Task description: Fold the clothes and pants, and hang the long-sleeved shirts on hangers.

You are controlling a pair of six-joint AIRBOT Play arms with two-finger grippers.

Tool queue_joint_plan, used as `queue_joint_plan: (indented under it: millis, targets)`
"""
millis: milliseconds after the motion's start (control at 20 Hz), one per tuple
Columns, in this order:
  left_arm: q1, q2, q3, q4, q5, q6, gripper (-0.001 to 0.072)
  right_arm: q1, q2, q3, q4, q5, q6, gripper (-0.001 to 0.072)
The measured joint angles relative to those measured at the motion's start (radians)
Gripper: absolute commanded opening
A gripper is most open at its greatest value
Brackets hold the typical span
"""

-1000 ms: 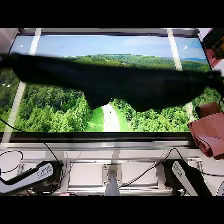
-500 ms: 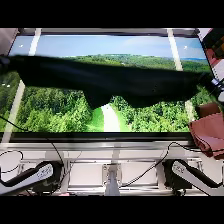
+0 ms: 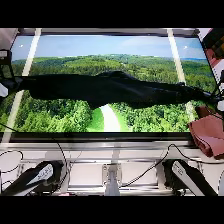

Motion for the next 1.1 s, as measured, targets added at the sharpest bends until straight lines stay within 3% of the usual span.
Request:
queue_joint_plan:
  millis: [250, 300, 350, 400, 450, 500, 850, 1100]
  targets:
    - [0.000, 0.040, -0.066, 0.066, -0.284, 0.018, 0.0020, 0.000, 0.095, 0.002, -0.141, 0.333, -0.013, 0.0044]
    - [0.000, 0.043, -0.097, 0.074, -0.307, 0.020, 0.0021, 0.000, 0.102, -0.012, -0.176, 0.392, -0.014, 0.0113]
    - [0.000, 0.045, -0.133, 0.083, -0.326, 0.024, 0.0034, 0.000, 0.106, -0.027, -0.209, 0.439, -0.014, 0.0265]
    - [0.000, 0.046, -0.163, 0.091, -0.340, 0.026, 0.0155, 0.000, 0.110, -0.037, -0.236, 0.470, -0.015, 0.0395]
    - [0.000, 0.047, -0.189, 0.099, -0.352, 0.028, 0.0409, 0.000, 0.113, -0.042, -0.261, 0.495, -0.016, 0.0459]
    - [0.000, 0.048, -0.206, 0.103, -0.363, 0.028, 0.0650, 0.000, 0.115, -0.040, -0.272, 0.511, -0.017, 0.0460]
    - [0.000, 0.070, -0.244, 0.171, -0.394, 0.035, 0.0642, 0.000, 0.090, 0.116, -0.314, 0.546, -0.046, 0.0459]
    - [0.000, 0.074, -0.237, 0.221, -0.372, 0.027, 0.0642, 0.010, -0.124, 0.244, -0.322, 0.652, -0.209, 0.0461]
